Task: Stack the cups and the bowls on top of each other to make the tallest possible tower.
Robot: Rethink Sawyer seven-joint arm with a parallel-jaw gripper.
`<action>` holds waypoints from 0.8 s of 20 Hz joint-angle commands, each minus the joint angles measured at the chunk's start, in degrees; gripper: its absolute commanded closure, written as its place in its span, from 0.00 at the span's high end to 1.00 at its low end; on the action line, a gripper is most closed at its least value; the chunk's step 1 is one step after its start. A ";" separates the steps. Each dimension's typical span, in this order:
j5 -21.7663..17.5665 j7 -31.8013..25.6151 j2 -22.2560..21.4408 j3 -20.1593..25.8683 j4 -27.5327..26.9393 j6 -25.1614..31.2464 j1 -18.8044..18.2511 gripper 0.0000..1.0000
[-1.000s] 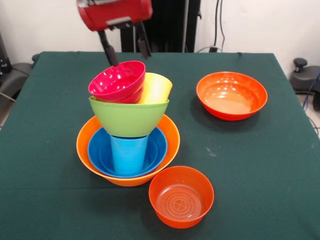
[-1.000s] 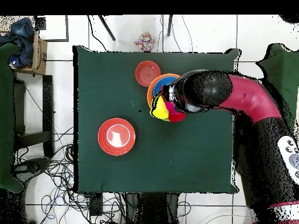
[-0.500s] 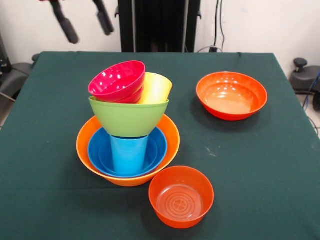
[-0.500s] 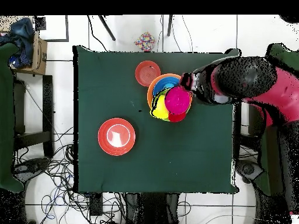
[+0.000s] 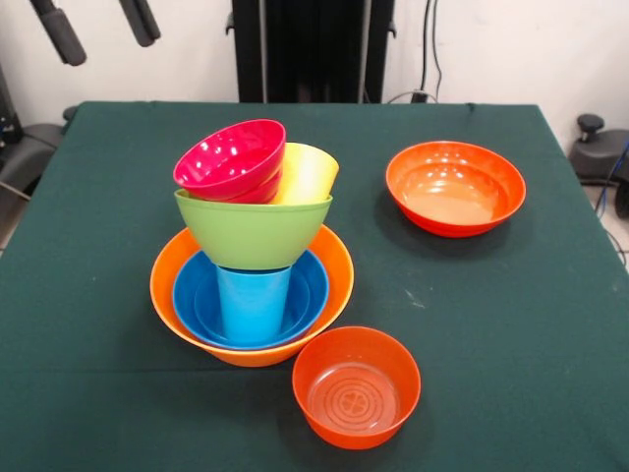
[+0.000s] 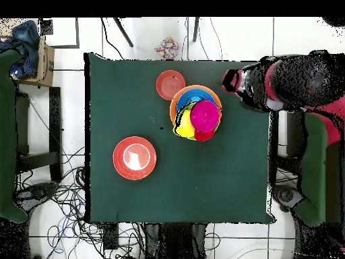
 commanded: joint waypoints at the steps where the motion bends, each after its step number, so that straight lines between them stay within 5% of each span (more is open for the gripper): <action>1: -0.84 -5.47 2.87 1.40 -2.11 5.12 1.30 1.00; 16: -1.52 -5.02 3.85 0.72 -3.76 5.50 1.94 1.00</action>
